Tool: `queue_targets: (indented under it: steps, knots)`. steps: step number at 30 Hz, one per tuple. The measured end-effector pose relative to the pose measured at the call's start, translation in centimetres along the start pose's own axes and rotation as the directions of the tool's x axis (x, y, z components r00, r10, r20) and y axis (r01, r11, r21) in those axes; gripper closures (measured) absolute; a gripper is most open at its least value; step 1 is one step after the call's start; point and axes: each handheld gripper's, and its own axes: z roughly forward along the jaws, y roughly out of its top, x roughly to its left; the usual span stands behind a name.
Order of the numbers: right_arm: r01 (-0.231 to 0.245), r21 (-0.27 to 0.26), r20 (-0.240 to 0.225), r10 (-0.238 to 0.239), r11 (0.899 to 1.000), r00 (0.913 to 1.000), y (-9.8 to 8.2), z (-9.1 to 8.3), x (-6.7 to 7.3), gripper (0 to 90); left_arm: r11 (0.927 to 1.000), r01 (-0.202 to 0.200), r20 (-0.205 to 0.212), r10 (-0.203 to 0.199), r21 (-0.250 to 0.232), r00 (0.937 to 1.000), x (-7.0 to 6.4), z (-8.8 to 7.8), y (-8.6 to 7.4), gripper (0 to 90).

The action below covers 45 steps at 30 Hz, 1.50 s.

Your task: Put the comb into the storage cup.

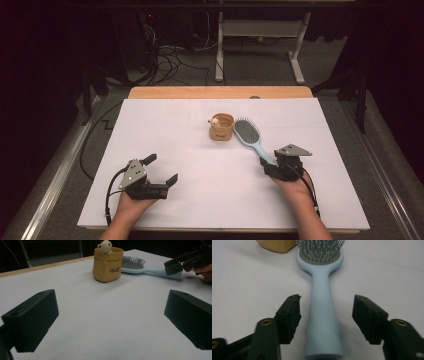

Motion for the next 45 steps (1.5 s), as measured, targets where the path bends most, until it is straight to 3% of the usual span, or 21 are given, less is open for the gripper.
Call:
queue_targets:
  steps: [2, 12, 24, 33, 45]
  knots:
    - [0.004, 0.008, 0.004, -0.005, 1.000, 1.0000, 0.0, 0.1, 0.1, 48.9, 1.0000, 0.003, -0.003, -0.003, 0.000, 1.0000, 0.0, 0.0, 0.0, 0.0]
    - [0.017, 0.064, -0.003, -0.017, 0.998, 0.9999, -0.1, 0.3, 0.3, 61.1, 0.9998, 0.020, -0.025, -0.020, 0.005, 0.9995, 0.4, -0.1, -0.1, 0.0]
    - [0.032, 0.078, 0.018, -0.033, 0.996, 0.9993, -0.5, -0.3, 0.6, 62.9, 0.9992, 0.040, -0.027, -0.040, -0.006, 0.9988, 0.7, -0.3, -0.1, 0.0]
    - [0.035, 0.081, 0.016, -0.036, 0.996, 0.9992, -1.6, -1.8, 0.7, 63.0, 0.9995, 0.029, -0.031, -0.029, -0.010, 0.9991, 0.8, -0.4, -0.2, 0.0]
    - [0.031, 0.081, 0.006, -0.032, 0.996, 0.9995, -4.6, -5.7, 1.2, 63.0, 0.9995, 0.028, -0.015, -0.029, -0.013, 0.9995, 0.8, -0.5, -0.1, 0.0]
